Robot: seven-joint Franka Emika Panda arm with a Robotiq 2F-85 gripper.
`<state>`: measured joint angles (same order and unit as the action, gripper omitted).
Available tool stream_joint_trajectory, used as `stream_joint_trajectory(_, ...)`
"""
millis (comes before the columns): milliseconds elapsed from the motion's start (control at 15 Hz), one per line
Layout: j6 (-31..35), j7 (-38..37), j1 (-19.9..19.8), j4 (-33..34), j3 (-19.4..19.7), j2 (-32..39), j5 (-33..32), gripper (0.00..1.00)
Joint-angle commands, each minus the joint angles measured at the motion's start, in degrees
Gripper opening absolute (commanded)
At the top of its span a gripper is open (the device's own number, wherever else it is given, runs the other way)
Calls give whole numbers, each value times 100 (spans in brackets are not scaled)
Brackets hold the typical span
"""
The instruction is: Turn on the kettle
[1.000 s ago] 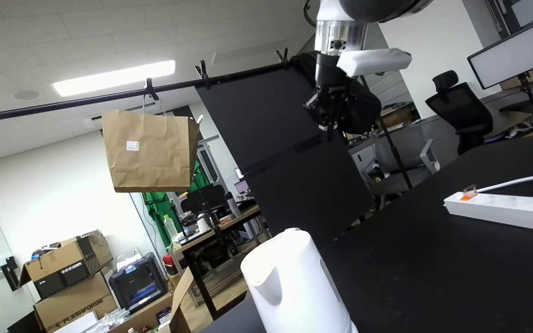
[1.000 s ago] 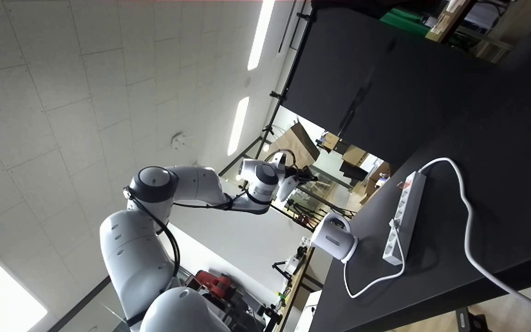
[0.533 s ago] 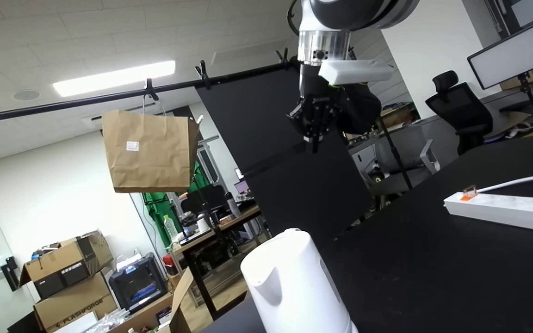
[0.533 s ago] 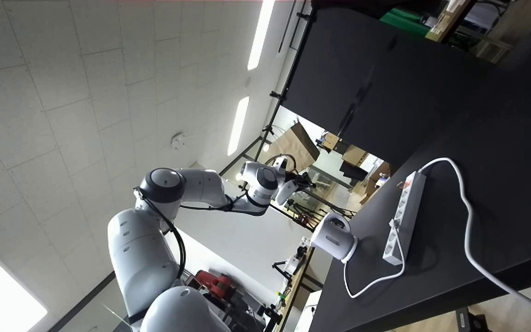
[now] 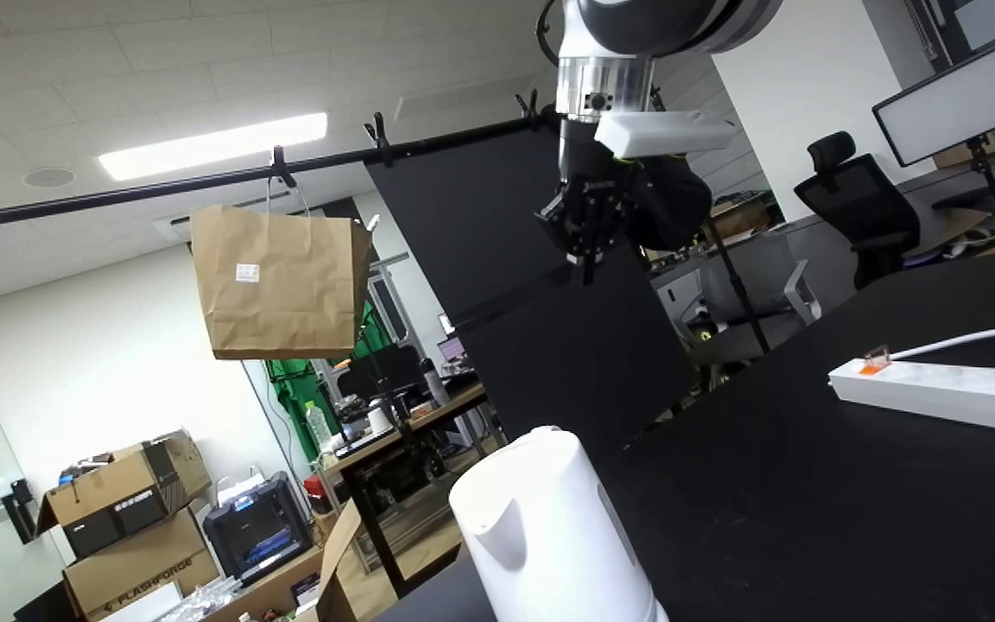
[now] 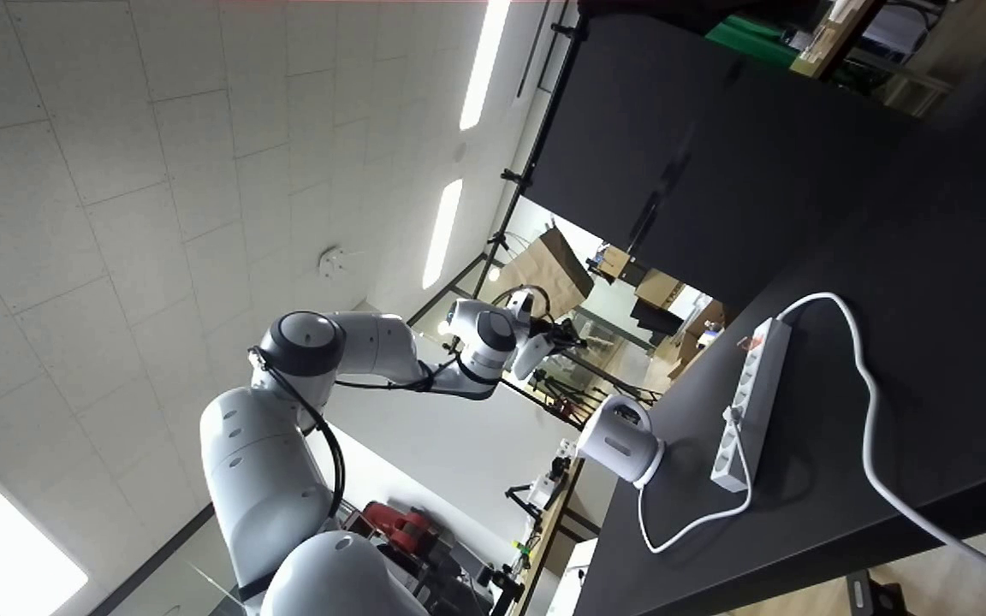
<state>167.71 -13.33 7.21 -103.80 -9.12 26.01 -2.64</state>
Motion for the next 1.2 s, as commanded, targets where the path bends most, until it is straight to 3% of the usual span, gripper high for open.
stream_joint_trajectory(0, -2, 173, 129, -4, 133, -14, 220, 1)
stream_joint_trajectory(467, -324, 769, -106, 760, -232, 545, 734, 0)
stream_joint_trajectory(867, -965, 1564, -561, 1713, -951, 1220, 1585, 0)
stream_joint_trajectory(1133, -1663, 1595, -548, 2375, -912, 1568, 1848, 0)
